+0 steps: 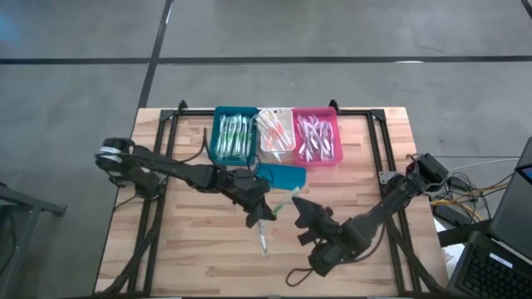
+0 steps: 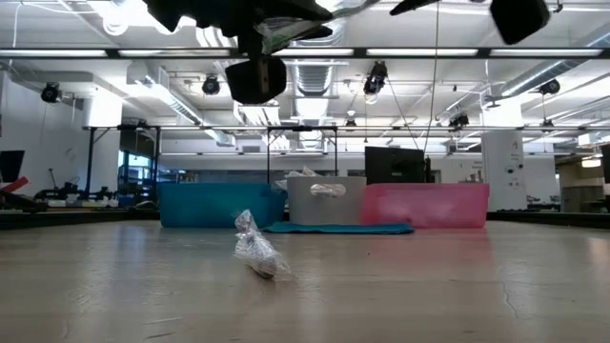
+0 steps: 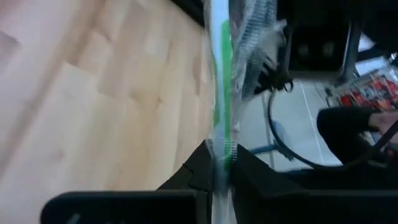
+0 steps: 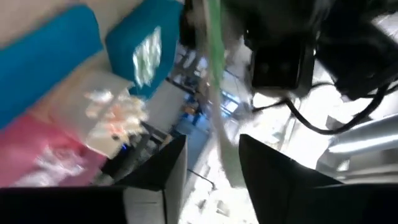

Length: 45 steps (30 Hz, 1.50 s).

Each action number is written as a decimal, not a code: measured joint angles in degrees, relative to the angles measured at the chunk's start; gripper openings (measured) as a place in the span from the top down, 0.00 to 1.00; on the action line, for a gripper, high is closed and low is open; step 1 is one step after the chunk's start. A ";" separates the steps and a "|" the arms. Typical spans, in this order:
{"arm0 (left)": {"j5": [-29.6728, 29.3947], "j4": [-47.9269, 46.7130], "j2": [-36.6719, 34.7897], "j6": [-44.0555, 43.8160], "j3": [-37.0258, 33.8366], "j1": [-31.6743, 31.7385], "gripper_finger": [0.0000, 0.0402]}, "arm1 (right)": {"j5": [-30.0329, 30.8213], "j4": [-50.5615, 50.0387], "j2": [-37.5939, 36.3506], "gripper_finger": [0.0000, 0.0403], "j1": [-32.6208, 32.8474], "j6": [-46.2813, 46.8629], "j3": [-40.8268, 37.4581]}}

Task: Pick & Place Toothbrushes
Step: Put the green toothbrush into the blue bin

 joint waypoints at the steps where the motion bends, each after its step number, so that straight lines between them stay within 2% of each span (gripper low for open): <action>1: -0.45 -0.17 -0.59 0.46 0.00 0.51 0.92 | -0.58 -0.35 -0.06 0.64 0.51 1.86 0.00; 5: -2.76 -2.06 -2.92 2.13 0.00 3.11 0.92 | -1.28 -3.71 -0.84 0.59 1.96 11.04 0.00; 9: -6.44 -5.64 -5.32 4.32 0.00 6.29 0.92 | -1.34 -9.57 -2.35 0.55 2.24 24.20 -0.15; 13: -10.40 -8.24 -6.86 6.71 0.00 9.63 0.92 | -3.91 -18.56 -4.23 0.53 2.05 41.32 -0.24; 18: -10.96 -9.00 -8.03 8.67 0.00 14.82 0.92 | -4.13 -27.93 -7.86 0.51 1.65 64.49 -2.26; 21: -11.65 -10.61 -8.21 8.74 0.00 18.38 0.92 | -4.58 -29.94 -10.76 0.52 1.33 74.40 -4.63; 27: -13.11 -14.60 -8.27 8.55 0.00 25.89 0.92 | -9.63 -30.49 -17.82 0.56 -0.02 86.86 -10.21; 32: -16.92 -19.49 -8.27 8.30 0.00 30.98 0.92 | -13.94 -30.38 -24.53 0.58 -2.16 96.35 -15.79; 39: -18.94 -26.97 -8.27 6.93 0.00 36.04 0.92 | -19.83 -30.29 -33.87 0.55 -5.19 105.49 -24.37; 45: -19.77 -32.75 -7.96 4.36 0.00 39.73 0.92 | -20.70 -30.08 -39.32 0.51 -5.74 109.75 -29.48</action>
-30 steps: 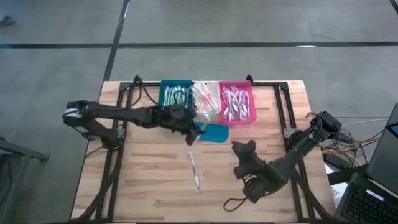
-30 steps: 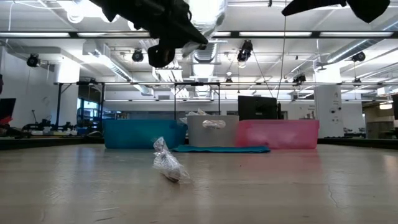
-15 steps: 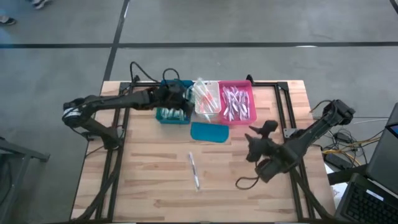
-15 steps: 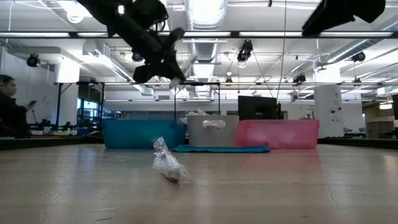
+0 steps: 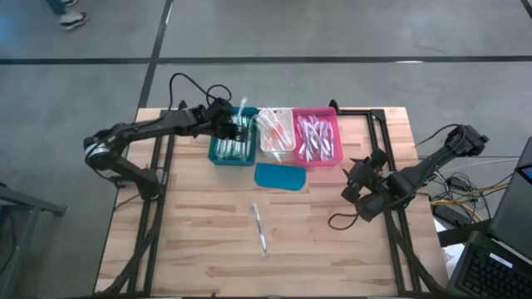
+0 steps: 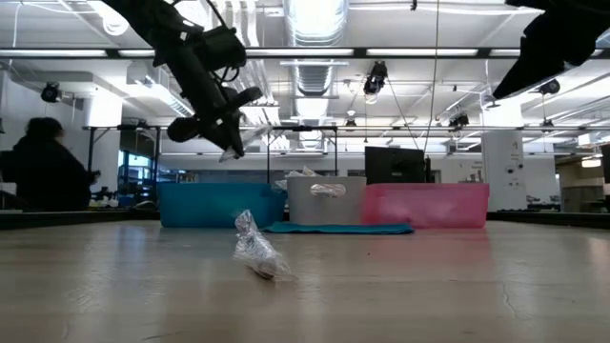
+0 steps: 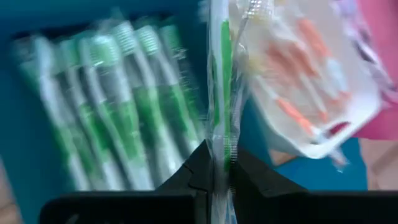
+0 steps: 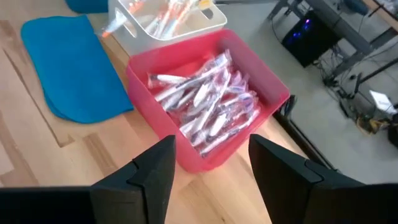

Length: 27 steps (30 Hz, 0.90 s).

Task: Pick & Place Toothbrushes
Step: Put the green toothbrush into the blue bin

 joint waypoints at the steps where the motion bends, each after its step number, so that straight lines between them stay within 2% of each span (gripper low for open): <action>1: -0.04 -0.78 0.16 -0.42 0.02 0.56 0.92 | 0.00 0.07 -0.58 0.50 0.00 0.28 -0.50; 6: -0.08 -3.65 1.00 -2.31 0.02 2.85 0.92 | 0.04 1.75 -2.08 0.50 -0.02 -0.32 -1.90; 13: 0.48 -5.00 3.84 -4.70 0.02 5.30 0.92 | 0.17 2.85 -1.71 0.53 -0.02 -1.88 -1.92; 22: 2.19 -7.00 8.53 -4.60 0.02 6.05 0.92 | 0.22 2.98 -1.45 0.57 0.02 -2.26 -1.92; 27: 3.02 -7.51 9.51 -4.67 0.02 6.35 0.92 | 0.22 3.02 -1.45 0.56 0.02 -2.27 -2.01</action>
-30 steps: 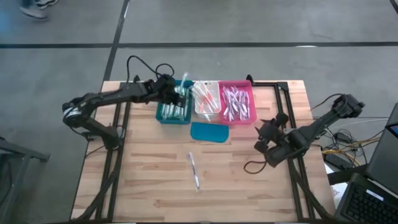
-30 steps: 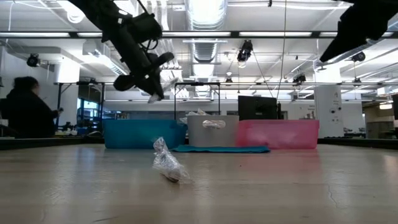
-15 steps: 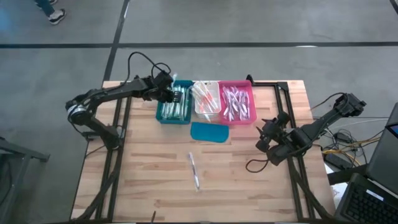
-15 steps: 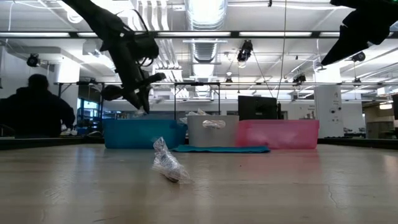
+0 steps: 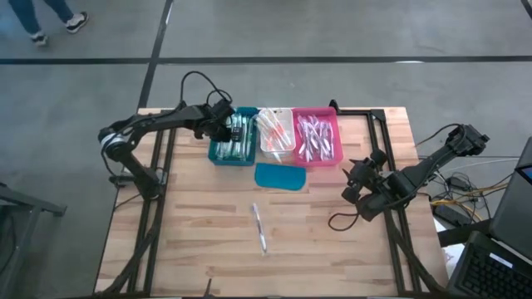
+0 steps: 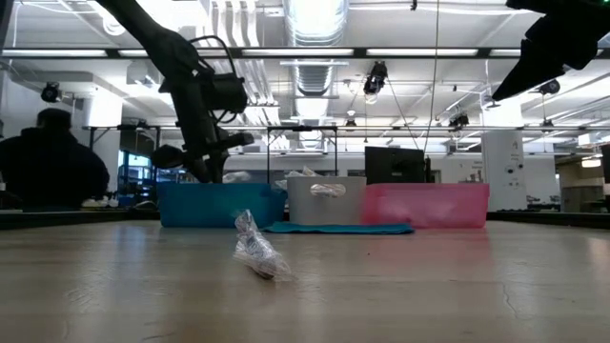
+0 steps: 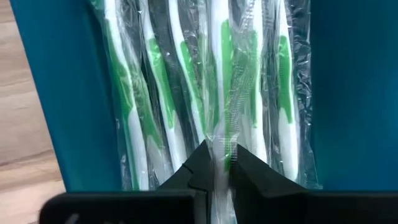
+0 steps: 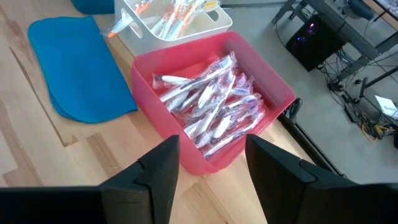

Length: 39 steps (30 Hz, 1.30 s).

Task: Pick & Place Toothbrushes
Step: Put the green toothbrush into the blue bin, then put the purple toothbrush into the pink bin

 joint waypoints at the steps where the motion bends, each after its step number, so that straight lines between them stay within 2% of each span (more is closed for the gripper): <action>1: 0.04 -0.01 0.13 0.00 0.00 0.04 0.92 | 0.02 0.00 0.00 0.55 0.00 0.00 -0.02; 12: 0.18 -0.22 0.16 1.78 0.00 0.20 0.85 | 0.02 0.44 0.02 0.50 0.00 -0.04 -0.46; 28: 0.82 -2.09 0.16 4.07 1.12 0.20 0.56 | 0.04 0.95 0.02 0.57 -0.04 -0.87 -0.46; 39: 5.09 -5.18 -0.62 6.19 6.32 0.20 0.54 | 0.04 1.20 0.02 0.51 -0.04 -1.31 -0.46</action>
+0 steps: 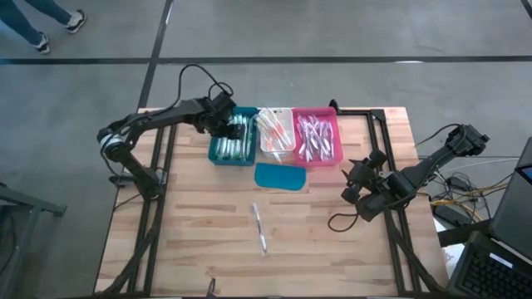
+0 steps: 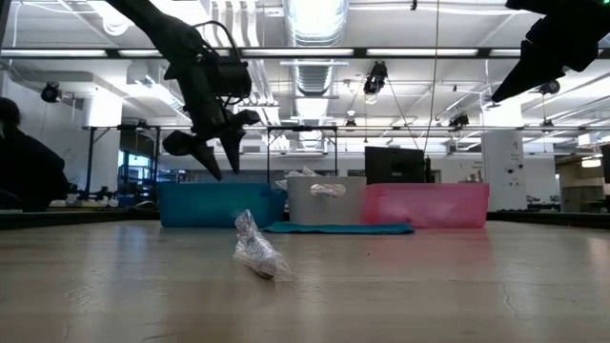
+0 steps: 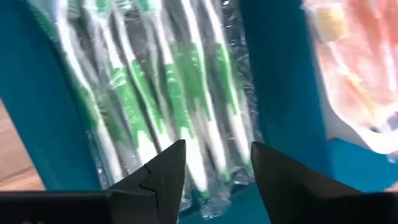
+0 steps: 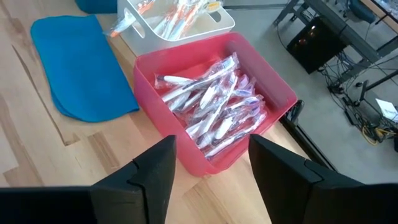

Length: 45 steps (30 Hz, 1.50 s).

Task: Pick & Place Toothbrushes
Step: Put the purple toothbrush into the pink bin

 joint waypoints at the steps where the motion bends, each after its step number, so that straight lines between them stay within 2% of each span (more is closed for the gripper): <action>1: 0.53 -0.04 -0.02 0.00 0.30 -0.02 0.54 | 0.00 0.02 0.00 0.51 0.00 -0.05 0.00; 11: 14.04 -0.30 -0.02 -0.43 1.92 -0.25 0.54 | 0.00 0.17 0.00 0.49 0.04 -1.70 0.00; 21: 14.37 -0.24 -0.04 1.58 5.65 -3.46 0.54 | 0.00 0.20 0.02 0.54 0.04 -1.97 0.00; 32: 14.28 -0.17 -0.07 4.62 12.12 -10.78 0.54 | 0.00 0.20 0.02 0.57 0.04 -1.97 0.00; 45: 13.46 2.40 -0.11 10.12 15.87 -22.80 0.54 | 0.00 0.28 0.00 0.50 0.04 -2.97 0.00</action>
